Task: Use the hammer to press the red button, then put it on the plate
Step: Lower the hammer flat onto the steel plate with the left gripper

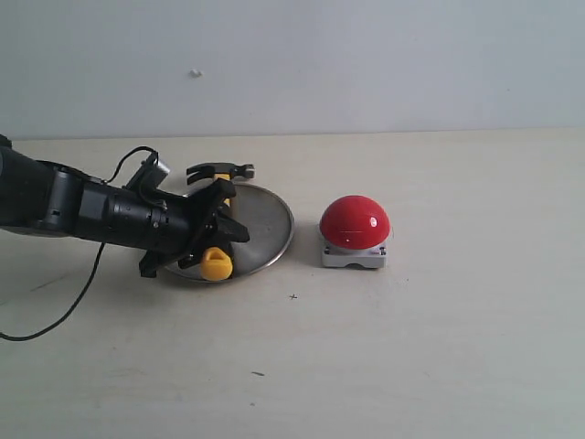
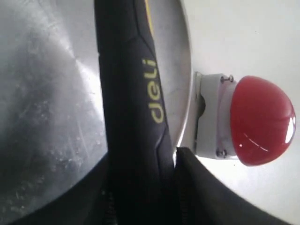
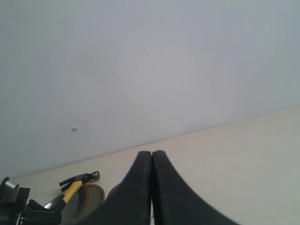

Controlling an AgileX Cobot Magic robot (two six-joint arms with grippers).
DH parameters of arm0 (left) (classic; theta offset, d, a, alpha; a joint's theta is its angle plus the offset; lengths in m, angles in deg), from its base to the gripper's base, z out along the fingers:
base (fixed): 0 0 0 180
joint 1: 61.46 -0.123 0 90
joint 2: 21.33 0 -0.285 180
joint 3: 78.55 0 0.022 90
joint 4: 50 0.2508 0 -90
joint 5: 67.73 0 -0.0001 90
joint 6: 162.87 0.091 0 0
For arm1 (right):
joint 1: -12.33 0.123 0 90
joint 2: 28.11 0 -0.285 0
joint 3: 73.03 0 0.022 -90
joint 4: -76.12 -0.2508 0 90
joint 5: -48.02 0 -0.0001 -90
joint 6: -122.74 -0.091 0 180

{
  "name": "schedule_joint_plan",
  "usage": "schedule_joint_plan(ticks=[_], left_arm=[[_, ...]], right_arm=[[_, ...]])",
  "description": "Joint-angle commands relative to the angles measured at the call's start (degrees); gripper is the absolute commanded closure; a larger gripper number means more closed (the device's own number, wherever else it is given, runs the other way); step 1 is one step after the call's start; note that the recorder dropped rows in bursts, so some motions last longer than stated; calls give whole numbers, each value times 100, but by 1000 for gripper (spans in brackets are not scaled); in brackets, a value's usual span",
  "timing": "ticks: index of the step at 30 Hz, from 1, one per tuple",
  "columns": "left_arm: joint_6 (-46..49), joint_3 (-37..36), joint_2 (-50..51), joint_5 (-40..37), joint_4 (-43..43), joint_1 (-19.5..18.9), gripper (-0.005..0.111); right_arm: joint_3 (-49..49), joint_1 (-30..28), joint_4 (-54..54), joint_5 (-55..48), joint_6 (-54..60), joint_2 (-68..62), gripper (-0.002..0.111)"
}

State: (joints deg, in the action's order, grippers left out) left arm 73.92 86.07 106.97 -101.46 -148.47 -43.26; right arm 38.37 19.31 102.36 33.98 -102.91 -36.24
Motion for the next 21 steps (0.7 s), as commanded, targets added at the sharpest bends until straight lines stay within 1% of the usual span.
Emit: schedule_joint_plan(ticks=[1,12,16,21], left_arm=[[-98,34,-53,-66,113,-11,69],[-333,34,-53,-247,534,-107,69],[-392,34,-53,-448,665,-235,69],[-655,34,-53,-738,1053,-435,69]], right_arm=[[-31,-34,-20,52,9,35,108],[-31,-34,-20,52,9,35,108],[-31,-34,-20,52,9,35,108],[-31,-34,-20,52,18,35,108]])
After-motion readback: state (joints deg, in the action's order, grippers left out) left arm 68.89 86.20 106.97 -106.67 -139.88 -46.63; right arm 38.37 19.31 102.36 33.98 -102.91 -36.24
